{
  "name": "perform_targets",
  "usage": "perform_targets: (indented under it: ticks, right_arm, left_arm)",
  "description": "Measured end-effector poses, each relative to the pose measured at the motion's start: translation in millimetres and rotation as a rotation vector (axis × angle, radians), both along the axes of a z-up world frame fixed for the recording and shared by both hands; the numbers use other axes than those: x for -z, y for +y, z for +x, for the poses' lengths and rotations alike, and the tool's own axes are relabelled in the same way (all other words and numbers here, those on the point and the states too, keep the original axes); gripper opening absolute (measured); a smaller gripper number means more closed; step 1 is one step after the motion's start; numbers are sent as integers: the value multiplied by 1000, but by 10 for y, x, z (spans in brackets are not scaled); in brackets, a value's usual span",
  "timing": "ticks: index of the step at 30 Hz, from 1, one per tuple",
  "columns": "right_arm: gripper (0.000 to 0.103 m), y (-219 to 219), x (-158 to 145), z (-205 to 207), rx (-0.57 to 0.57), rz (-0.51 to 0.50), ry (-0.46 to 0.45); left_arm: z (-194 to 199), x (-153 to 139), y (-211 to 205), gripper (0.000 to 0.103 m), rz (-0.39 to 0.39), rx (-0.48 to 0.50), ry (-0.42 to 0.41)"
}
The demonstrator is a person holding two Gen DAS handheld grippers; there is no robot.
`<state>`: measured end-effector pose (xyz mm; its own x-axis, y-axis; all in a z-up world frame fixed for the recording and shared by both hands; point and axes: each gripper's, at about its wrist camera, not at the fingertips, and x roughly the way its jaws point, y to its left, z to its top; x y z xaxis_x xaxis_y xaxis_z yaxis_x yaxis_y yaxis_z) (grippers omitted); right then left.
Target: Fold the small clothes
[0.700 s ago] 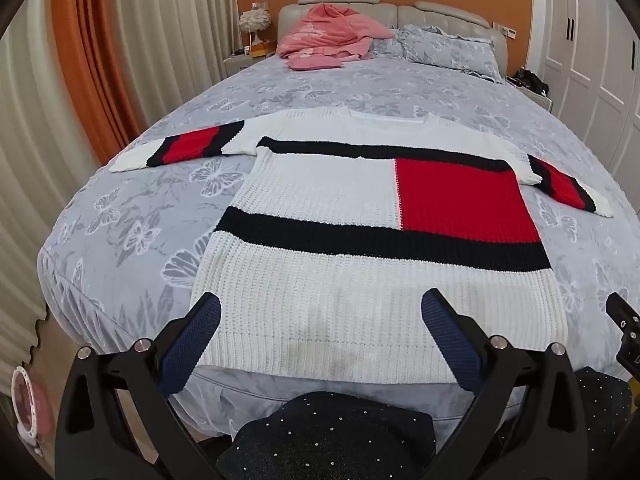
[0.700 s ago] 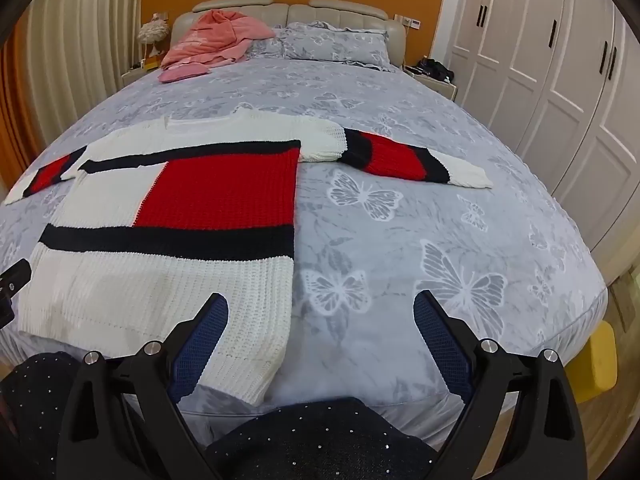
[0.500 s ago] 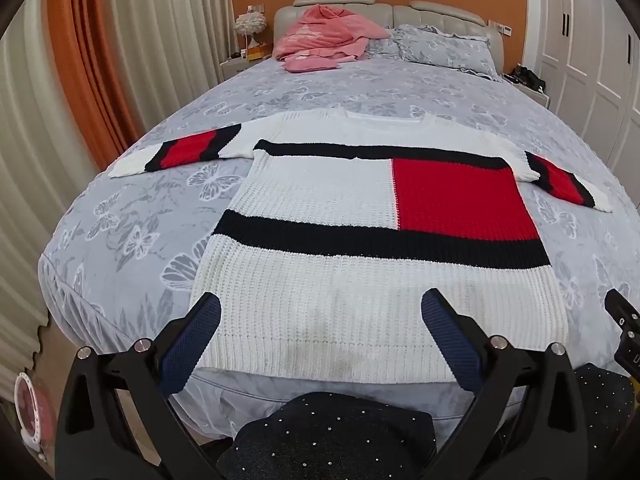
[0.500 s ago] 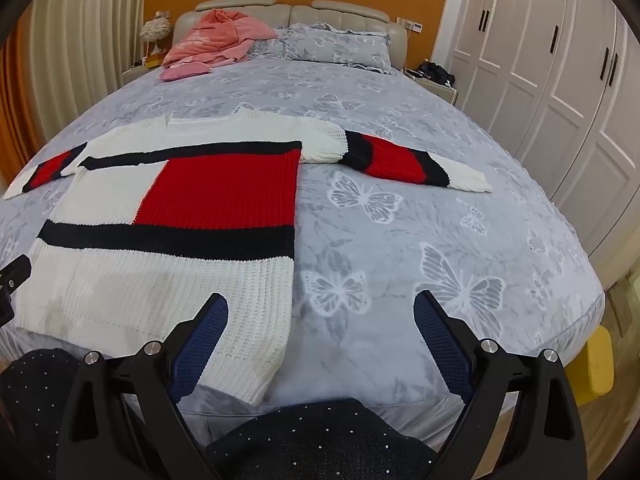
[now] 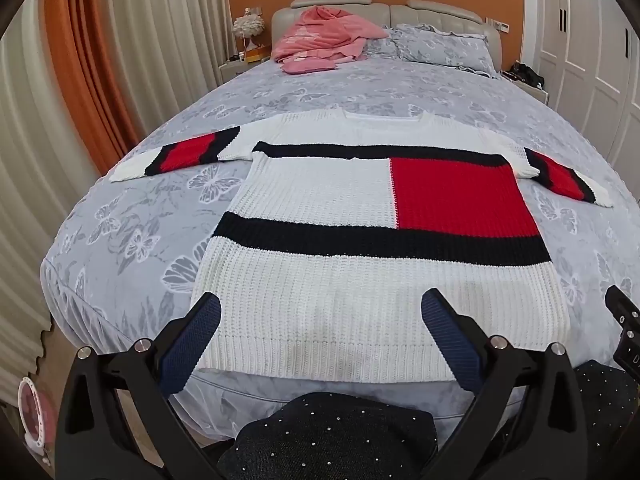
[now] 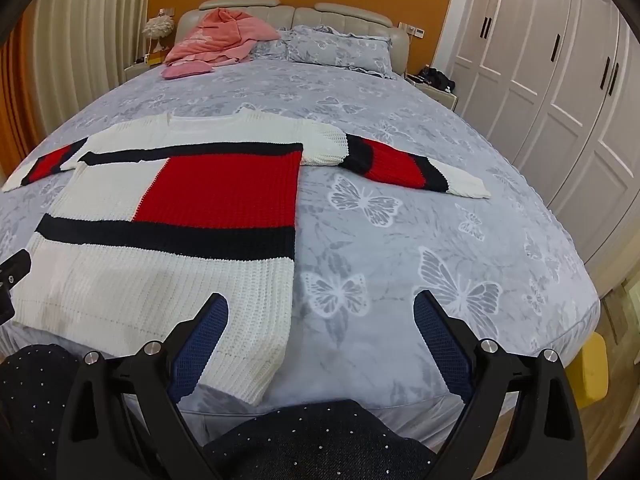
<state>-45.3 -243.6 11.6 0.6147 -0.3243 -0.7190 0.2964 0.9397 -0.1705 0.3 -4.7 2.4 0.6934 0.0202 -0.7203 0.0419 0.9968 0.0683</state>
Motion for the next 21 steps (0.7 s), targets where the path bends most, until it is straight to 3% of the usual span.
perform_targets:
  ticks: [21]
  right_arm:
    - [92, 14, -6, -12, -2, -4, -3]
  left_arm:
    - [-4, 14, -23, 98, 8, 0, -3]
